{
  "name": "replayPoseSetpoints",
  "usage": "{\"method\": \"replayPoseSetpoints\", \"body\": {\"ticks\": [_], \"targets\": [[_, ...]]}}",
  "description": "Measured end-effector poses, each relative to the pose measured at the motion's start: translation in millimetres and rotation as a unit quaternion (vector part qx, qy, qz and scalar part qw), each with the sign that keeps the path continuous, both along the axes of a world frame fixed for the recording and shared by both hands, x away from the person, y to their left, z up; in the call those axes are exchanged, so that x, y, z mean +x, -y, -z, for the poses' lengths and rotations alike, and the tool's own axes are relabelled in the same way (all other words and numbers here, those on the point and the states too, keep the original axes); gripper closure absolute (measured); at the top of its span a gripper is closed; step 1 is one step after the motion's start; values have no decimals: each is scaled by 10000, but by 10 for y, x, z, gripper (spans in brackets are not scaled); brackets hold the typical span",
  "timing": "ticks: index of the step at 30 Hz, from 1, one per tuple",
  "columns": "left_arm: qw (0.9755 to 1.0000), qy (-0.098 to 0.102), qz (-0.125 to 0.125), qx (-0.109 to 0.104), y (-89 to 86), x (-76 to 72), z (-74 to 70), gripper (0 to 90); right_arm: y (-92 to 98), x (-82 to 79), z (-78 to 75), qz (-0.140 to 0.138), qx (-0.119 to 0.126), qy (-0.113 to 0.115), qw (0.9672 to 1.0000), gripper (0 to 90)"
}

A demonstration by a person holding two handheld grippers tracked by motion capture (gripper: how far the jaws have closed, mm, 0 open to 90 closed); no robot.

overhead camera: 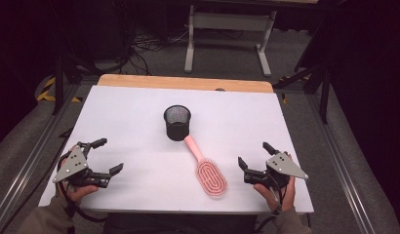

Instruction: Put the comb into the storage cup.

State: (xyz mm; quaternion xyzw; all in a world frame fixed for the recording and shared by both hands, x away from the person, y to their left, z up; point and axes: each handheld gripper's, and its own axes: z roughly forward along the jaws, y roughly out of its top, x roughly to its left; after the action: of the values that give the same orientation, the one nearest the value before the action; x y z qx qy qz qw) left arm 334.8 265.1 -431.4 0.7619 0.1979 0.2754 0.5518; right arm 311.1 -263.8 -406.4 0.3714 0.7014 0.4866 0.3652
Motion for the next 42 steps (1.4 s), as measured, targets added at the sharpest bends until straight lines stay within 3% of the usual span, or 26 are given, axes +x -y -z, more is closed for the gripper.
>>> {"method": "replayPoseSetpoints", "body": {"ticks": [8,12,14,21,34,39,42], "targets": [[9999,-96,59,62,-3,-11,51,63,-38,98,-25,-335,141,-706,9968,82],[9998,-186,89,59,13,4,76,62,-112,142,-54,-389,42,-980,9944,108],[9996,-162,95,194,35,7,83,62,-146,157,-65,-379,-16,-1117,9930,139],[9993,-208,157,257,65,9,113,62,-328,171,-105,-618,-285,-1237,9900,171],[9986,-255,253,378,109,14,132,65,-461,206,-115,-742,-258,-1525,9852,150],[9987,-270,257,349,104,15,134,65,-516,188,-112,-771,-302,-1677,9824,129],[9985,-290,292,353,107,20,137,66,-574,186,-102,-837,-372,-1854,9784,124]]}}
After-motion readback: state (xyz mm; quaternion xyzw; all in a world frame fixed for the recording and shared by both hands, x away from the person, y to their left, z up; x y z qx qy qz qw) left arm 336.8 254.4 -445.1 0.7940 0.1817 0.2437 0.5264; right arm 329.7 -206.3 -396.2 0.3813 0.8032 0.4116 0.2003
